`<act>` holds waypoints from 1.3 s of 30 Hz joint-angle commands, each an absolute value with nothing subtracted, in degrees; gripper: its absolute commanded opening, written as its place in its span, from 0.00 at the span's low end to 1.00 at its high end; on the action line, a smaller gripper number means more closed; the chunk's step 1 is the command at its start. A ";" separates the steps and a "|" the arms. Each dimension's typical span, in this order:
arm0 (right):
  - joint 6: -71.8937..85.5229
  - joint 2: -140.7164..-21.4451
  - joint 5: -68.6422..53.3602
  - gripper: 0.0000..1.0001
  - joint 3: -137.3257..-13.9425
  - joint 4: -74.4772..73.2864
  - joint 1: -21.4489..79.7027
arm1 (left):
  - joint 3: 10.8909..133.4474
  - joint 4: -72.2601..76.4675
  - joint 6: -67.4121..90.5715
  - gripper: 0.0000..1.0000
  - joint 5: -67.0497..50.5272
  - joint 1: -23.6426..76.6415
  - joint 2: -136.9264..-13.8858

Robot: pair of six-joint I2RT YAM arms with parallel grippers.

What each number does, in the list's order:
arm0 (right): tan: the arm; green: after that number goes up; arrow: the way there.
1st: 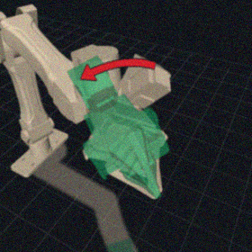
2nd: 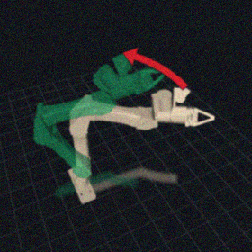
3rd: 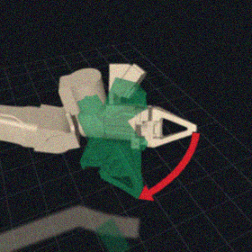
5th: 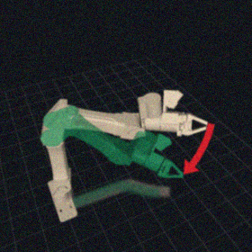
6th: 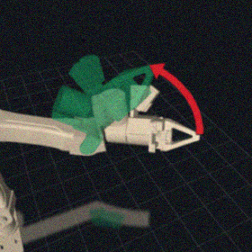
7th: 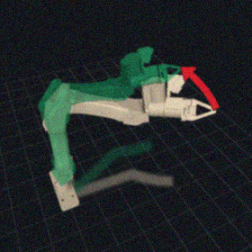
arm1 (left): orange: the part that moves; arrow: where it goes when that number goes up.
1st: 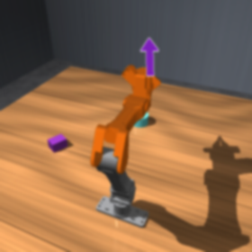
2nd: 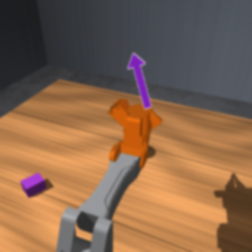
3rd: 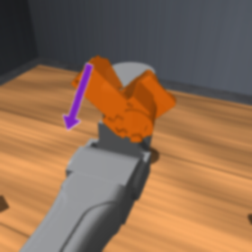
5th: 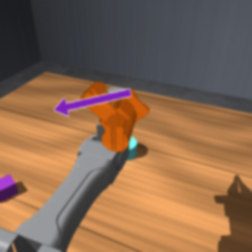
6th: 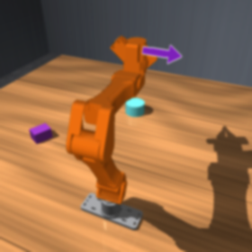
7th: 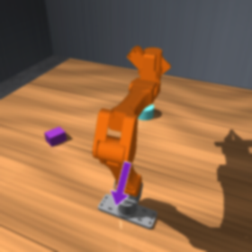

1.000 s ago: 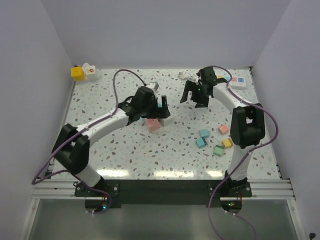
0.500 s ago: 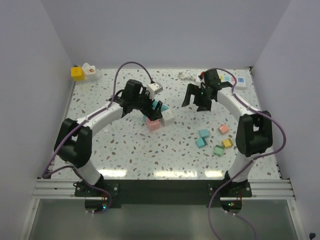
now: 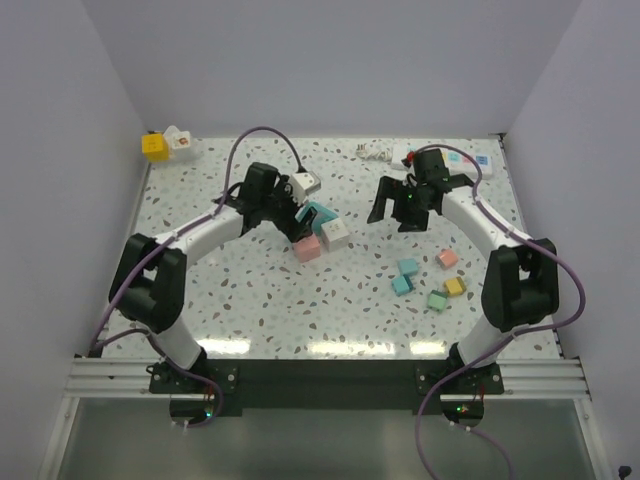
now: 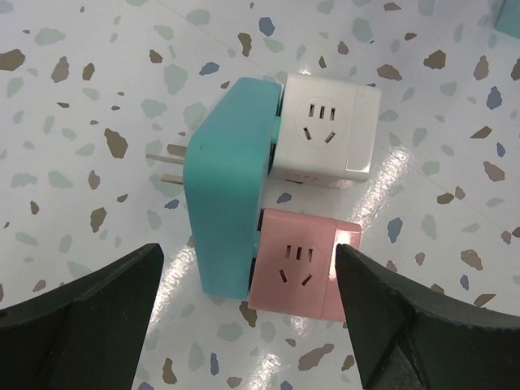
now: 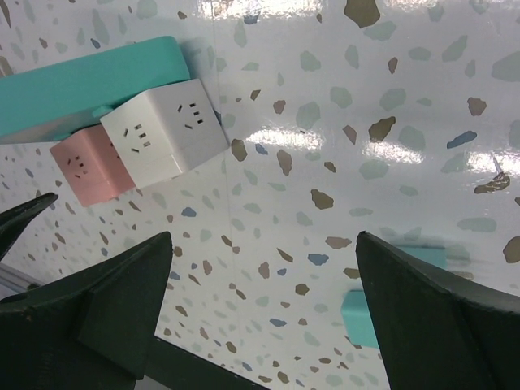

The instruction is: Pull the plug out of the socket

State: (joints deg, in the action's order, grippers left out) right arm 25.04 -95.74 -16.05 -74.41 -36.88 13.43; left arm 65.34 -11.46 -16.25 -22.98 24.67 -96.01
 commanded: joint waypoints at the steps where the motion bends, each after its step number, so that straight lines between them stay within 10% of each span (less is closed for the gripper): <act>1: 25.05 -93.08 -17.84 0.98 -74.09 -36.65 13.80 | 68.10 -9.24 -17.94 0.90 -28.73 24.08 -100.18; 8: 24.61 -91.85 -19.68 0.94 -73.48 -36.30 14.76 | 69.43 -2.12 -11.26 0.75 -31.55 23.99 -105.64; 21: 20.57 -92.55 -20.57 0.88 -73.47 -35.77 22.57 | 62.68 3.34 5.51 0.00 -25.51 24.26 -103.02; 39: 6.68 -106.87 -5.37 0.98 -87.89 -40.52 42.36 | 59.85 1.76 13.18 0.00 -23.37 26.72 -98.61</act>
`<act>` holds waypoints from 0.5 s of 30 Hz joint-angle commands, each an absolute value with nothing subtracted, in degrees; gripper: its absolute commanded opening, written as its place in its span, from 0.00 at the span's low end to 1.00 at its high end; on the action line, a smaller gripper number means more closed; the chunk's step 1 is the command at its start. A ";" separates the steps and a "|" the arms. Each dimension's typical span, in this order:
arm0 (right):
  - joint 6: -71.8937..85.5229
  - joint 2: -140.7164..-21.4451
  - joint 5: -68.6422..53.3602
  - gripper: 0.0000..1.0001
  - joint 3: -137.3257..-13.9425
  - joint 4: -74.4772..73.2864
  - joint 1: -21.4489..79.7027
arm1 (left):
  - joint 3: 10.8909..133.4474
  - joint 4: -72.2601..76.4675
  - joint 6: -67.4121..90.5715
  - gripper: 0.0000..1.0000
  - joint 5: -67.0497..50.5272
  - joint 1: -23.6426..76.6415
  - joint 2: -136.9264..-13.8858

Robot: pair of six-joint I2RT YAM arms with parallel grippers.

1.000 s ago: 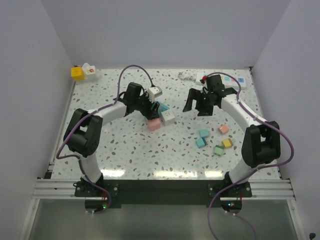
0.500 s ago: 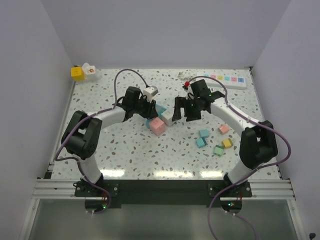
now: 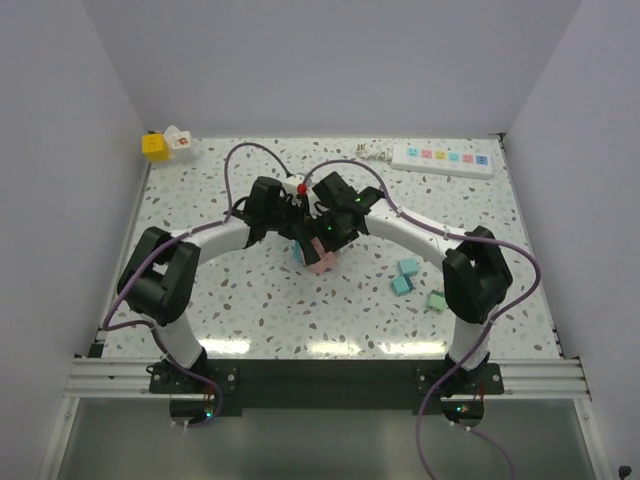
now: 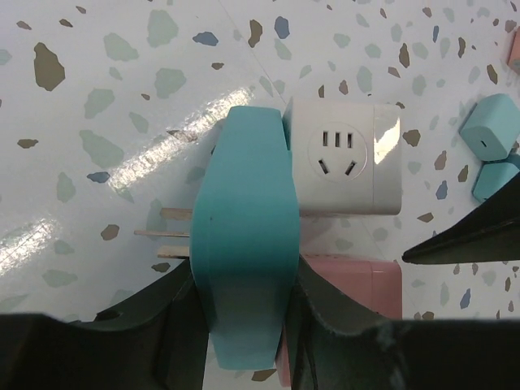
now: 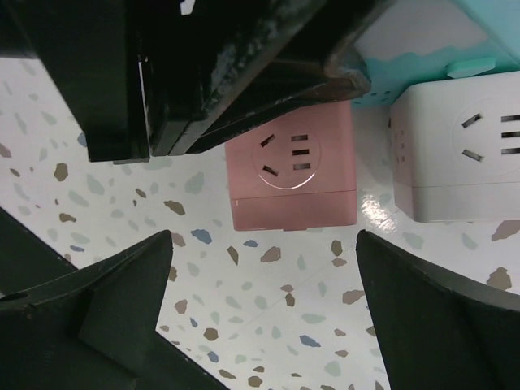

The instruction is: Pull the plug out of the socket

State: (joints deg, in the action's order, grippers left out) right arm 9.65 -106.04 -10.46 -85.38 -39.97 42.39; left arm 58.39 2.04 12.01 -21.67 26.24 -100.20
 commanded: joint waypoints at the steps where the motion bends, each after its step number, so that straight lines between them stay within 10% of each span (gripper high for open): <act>1: 6.59 -106.70 -4.58 0.98 -87.72 -40.00 42.54 | 59.85 2.02 13.27 0.00 -23.99 26.54 -98.79; 15: 8.08 -103.45 -10.28 0.98 -79.02 -28.40 43.07 | 55.12 14.84 26.26 0.00 -43.92 21.01 -103.80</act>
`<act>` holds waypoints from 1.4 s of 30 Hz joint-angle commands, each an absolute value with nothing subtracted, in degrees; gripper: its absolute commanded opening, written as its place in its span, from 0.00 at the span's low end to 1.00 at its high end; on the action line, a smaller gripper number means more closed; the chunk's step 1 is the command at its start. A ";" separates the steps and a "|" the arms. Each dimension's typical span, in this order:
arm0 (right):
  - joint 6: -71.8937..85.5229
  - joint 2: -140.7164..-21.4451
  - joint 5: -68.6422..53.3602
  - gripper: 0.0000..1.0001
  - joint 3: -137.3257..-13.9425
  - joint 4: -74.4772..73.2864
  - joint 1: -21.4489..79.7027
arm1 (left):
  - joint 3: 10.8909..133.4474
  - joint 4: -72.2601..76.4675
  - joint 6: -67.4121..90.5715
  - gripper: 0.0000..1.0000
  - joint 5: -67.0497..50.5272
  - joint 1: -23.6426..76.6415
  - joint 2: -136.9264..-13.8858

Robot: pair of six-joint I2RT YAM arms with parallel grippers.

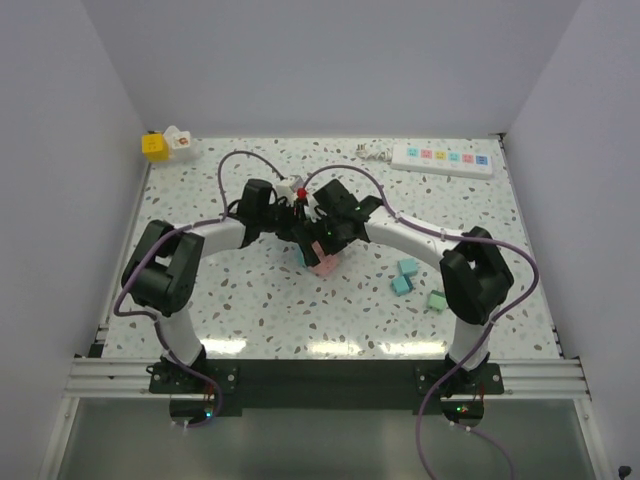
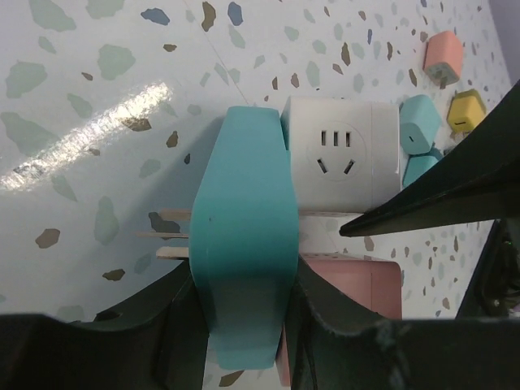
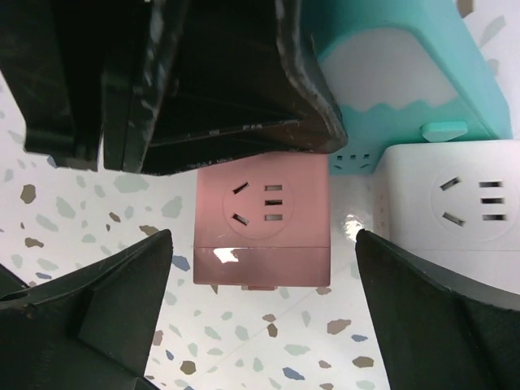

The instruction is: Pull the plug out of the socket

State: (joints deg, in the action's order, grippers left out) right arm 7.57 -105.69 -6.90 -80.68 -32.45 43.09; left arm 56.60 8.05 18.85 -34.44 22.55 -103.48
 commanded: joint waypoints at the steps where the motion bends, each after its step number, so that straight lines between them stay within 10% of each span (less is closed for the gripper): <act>1: 8.78 -103.01 -11.07 0.98 -78.06 -27.61 43.07 | 54.93 17.03 27.32 0.00 -44.73 20.48 -103.80; 11: 10.99 -103.97 -14.76 0.75 -77.08 -24.78 43.07 | 53.61 28.12 38.14 0.00 -52.12 19.07 -105.64; 14: 11.34 -104.68 -14.94 0.16 -78.57 -26.36 42.98 | 53.09 29.53 39.20 0.00 -52.74 18.55 -105.73; 16: 10.90 -104.07 -15.82 0.00 -79.27 -27.68 42.98 | 52.56 28.66 38.50 0.00 -51.86 17.59 -105.47; 34: 1.50 -86.92 -16.17 0.00 -85.95 -53.96 39.02 | 61.78 -2.02 18.02 0.00 -29.71 14.59 -100.82; 42: 9.13 -86.65 3.40 0.00 -82.54 -52.56 32.53 | 65.92 1.65 22.93 0.00 -34.79 14.59 -95.28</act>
